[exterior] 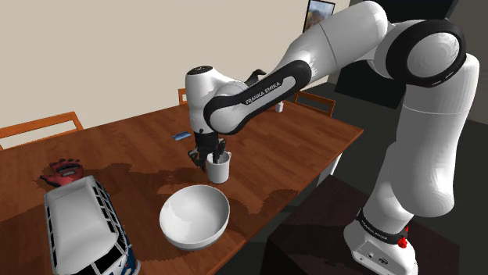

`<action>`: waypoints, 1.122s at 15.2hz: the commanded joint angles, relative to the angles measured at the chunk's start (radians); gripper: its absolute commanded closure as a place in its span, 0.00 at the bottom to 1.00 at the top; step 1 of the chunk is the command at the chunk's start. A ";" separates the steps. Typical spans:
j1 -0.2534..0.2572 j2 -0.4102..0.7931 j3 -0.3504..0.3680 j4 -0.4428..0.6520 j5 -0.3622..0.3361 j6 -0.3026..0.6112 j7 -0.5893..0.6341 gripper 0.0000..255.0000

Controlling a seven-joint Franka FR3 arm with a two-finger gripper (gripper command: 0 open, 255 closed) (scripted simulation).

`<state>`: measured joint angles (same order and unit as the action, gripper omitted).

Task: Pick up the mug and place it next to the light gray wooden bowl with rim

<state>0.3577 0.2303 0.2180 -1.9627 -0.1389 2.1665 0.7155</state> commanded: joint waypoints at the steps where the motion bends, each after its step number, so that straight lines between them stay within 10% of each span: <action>1: 0.000 0.000 0.000 0.000 0.000 0.000 0.000 0.00; 17: 0.001 -0.051 0.007 0.065 0.020 -0.114 -0.013 0.00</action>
